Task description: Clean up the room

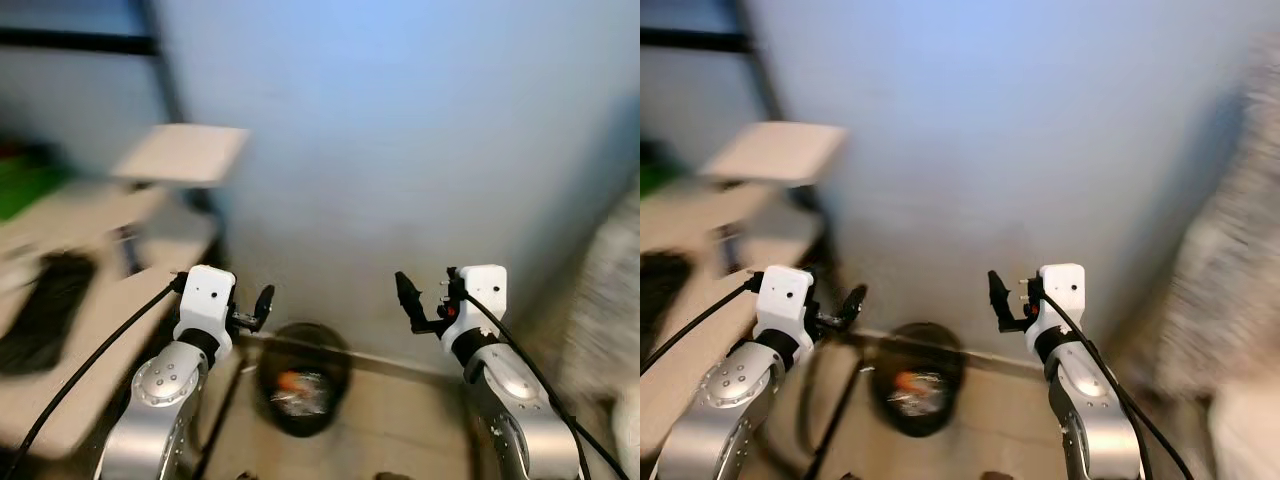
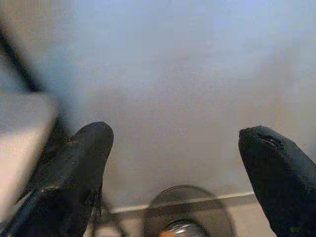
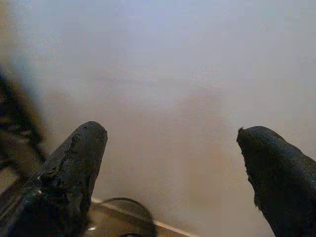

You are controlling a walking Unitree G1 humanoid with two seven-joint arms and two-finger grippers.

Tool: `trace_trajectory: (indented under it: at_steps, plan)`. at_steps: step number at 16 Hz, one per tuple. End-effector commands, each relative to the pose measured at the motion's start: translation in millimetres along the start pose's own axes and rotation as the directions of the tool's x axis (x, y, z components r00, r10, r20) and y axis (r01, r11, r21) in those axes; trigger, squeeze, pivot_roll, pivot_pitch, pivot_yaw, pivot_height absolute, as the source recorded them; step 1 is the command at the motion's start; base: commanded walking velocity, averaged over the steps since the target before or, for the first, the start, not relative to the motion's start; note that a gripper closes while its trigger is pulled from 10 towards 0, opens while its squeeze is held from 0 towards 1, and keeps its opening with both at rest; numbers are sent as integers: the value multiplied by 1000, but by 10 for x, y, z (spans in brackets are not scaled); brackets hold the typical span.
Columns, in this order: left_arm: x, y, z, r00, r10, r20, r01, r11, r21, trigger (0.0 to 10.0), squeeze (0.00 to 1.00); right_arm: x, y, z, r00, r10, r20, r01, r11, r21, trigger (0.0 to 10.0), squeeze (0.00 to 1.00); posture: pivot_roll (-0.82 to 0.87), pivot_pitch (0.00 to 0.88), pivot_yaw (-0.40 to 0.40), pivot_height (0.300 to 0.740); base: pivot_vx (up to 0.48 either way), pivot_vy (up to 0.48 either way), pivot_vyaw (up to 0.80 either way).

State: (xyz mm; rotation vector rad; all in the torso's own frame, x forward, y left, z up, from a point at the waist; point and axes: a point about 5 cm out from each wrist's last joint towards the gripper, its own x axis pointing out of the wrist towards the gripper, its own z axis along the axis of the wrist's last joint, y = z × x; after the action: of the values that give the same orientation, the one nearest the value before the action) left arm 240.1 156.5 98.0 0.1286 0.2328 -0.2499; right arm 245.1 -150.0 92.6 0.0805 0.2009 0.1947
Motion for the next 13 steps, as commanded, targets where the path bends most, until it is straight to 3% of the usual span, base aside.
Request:
trace_trajectory:
  at_steps: [1, 3, 6, 7, 8, 10, 12, 13]
  plan:
    - [10, 11, 10, 1000, 5, -9, -5, 1000, -23, 10000, 0, -24, 10, 41, 1000, -5, 14, 4, 1000, 7, 10000, 0, -49, 0, 29, 740, 0, 0, -800]
    - [0, -40, 29, 999, -49, -7, 48, 994, -102, 10000, 0, -61, 8, 22, 1000, -16, 6, 16, 1000, 15, 10000, 0, -52, 0, 30, 740, 0, 0, -800]
    - [-24, -25, 0, 999, -36, -13, 35, 997, -74, 10000, 0, -80, 26, -10, 1000, -26, 0, 26, 1000, 16, 10000, 0, -59, 0, 44, 740, 0, 0, -800]
    - [-38, 7, -22, 1000, 8, 9, -7, 996, -84, 10000, 0, -89, 19, -8, 998, -55, 2, 55, 998, 15, 10000, 0, -61, 0, 47, 740, 0, 0, -788]
    - [-56, 64, 11, 993, 95, 66, -84, 984, -156, 10000, 0, -101, -18, 5, 995, -102, 11, 102, 995, 8, 10000, 0, -55, 0, 44, 740, 0, 0, -775]
    - [-120, 116, -30, 984, 162, 69, -142, 963, -227, 10000, 0, -156, -104, -56, 985, -170, 3, 170, 985, 7, 10000, 0, -46, 0, 45, 740, 0, 0, -772]
    - [-131, 118, 26, 985, 153, 77, -133, 968, -214, 10000, 0, -208, -153, -25, 988, -155, -17, 155, 987, 46, 10000, 0, -40, 0, 46, 740, 0, 0, -772]
    - [-78, 54, 115, 995, 73, 64, -66, 993, -100, 10000, 0, -222, -299, 47, 981, -193, -8, 193, 979, 66, 10000, 0, -25, 0, 34, 740, 0, 0, -763]
